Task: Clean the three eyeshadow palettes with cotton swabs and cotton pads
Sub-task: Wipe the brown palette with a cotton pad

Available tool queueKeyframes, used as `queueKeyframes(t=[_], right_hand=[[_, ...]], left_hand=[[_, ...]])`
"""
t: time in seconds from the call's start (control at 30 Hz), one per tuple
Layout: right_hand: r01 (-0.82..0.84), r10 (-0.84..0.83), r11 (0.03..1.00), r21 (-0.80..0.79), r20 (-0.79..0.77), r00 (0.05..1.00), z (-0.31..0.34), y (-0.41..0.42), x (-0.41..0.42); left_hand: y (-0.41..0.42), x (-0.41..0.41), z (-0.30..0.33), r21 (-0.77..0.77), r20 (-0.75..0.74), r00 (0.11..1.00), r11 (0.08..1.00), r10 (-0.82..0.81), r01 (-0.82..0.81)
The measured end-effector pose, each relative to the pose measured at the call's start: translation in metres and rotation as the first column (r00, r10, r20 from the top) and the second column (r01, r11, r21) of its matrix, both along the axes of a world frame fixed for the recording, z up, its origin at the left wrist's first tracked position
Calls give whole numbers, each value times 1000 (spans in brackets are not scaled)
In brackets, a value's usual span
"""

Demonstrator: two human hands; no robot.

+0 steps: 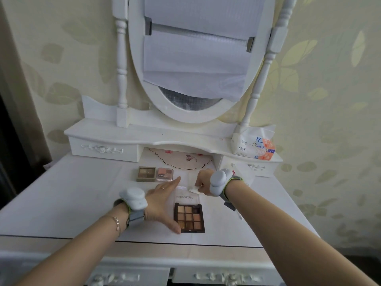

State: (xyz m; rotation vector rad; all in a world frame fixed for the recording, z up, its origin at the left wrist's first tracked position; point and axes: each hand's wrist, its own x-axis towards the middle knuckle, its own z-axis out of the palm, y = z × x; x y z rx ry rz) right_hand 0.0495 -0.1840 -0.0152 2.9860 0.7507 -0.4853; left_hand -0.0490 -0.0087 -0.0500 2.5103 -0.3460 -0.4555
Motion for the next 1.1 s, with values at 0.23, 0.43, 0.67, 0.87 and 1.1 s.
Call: queueKeyframes(t=[0.23, 0.43, 0.67, 0.87, 1.1], right_hand=[[-30, 30, 999, -30, 1, 1000, -1, 0, 2], [-46, 46, 998, -47, 1, 999, -2, -2, -2], [-119, 118, 990, -74, -21, 993, 7, -11, -19], [-127, 124, 989, -70, -49, 991, 8, -12, -23], [-204, 204, 979, -16, -16, 979, 0, -7, -25]], left_hand=[[-4, -5, -17, 44, 230, 973, 999, -19, 9], [-2, -5, -31, -86, 309, 951, 996, -3, 30], [-2, -7, -30, -207, 264, 963, 978, 59, -3], [0, -8, -27, -237, 260, 963, 971, 64, -1], [1, -8, -28, -253, 275, 959, 967, 59, 13]])
